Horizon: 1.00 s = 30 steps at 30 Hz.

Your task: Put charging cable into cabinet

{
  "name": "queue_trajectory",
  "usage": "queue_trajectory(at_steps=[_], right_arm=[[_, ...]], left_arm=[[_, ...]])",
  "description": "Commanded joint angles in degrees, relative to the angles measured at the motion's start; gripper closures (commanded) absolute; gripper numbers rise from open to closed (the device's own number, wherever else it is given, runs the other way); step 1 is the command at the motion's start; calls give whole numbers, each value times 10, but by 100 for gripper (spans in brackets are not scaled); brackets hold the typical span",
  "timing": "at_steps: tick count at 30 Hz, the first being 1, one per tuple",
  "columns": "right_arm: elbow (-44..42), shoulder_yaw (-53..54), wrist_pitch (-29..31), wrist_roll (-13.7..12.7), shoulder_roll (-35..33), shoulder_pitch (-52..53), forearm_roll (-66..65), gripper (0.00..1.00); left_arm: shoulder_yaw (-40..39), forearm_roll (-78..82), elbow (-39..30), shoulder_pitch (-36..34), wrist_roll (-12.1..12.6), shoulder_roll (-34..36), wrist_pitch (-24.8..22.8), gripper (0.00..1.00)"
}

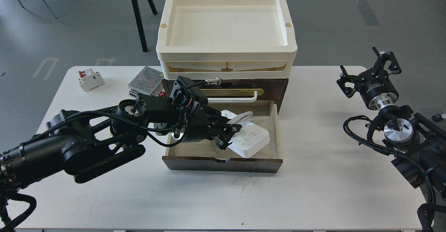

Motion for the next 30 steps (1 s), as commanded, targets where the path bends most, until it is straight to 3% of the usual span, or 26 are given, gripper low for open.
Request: queue_trajectory(at_steps=[1,8,15,25,28,30], right_arm=[[0,0,0,0,0,0,0,0],[0,0,0,0,0,0,0,0],[0,0,0,0,0,-1,0,0],[0,-1,0,0,0,-1,0,0],[0,-1,0,0,0,-1,0,0],[0,-1,0,0,0,-1,0,0]], left_arm=[[-2,2,18,7,0,0,0,97],[-4,9,39,6,5,-16,0,96],[-6,21,58,13,34,-42,0,93],[-15,18,73,12,47,-38,0,89],[-14,18,73,12,52,-36,0,77],[-14,17,73,13,66,-35,0,58]])
